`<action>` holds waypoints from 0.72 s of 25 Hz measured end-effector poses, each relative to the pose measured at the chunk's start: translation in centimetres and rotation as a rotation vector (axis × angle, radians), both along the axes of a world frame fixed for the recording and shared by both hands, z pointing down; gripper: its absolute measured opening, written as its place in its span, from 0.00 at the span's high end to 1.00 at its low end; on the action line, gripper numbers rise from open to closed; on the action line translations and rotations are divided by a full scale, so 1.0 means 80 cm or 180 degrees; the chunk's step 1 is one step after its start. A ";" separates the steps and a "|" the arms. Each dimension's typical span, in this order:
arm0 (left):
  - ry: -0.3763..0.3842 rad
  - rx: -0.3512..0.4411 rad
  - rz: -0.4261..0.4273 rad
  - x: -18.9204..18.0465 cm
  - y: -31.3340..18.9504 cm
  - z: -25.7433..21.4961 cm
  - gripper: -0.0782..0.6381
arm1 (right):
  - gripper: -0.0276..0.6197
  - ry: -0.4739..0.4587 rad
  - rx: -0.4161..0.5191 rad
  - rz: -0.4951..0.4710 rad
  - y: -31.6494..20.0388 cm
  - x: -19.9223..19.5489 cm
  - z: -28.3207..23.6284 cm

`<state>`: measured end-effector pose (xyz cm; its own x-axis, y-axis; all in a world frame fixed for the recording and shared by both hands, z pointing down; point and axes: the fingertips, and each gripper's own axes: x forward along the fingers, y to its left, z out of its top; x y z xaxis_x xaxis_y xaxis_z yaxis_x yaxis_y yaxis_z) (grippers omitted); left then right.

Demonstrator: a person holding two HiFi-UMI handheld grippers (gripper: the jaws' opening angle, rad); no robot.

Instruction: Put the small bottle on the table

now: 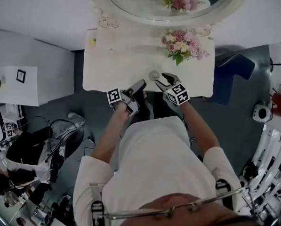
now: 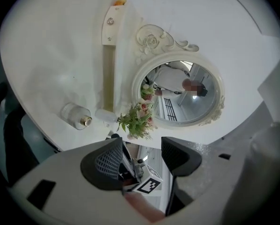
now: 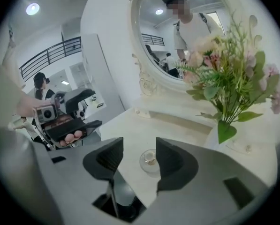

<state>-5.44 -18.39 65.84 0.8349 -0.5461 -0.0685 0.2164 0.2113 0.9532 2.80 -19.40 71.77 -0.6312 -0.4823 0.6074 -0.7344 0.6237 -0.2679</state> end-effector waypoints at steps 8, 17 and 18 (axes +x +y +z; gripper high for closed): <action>-0.0006 0.0627 0.0087 -0.009 0.001 -0.056 0.67 | 0.74 0.0075 0.0149 0.0277 0.026 0.015 -0.071; -0.0514 0.1187 0.0302 0.020 0.032 -0.086 0.83 | 0.89 0.0032 0.0262 0.0341 0.061 0.031 -0.131; -0.0553 0.1252 0.0282 0.022 0.036 -0.093 0.84 | 0.90 0.0001 0.0285 0.0332 0.064 0.034 -0.139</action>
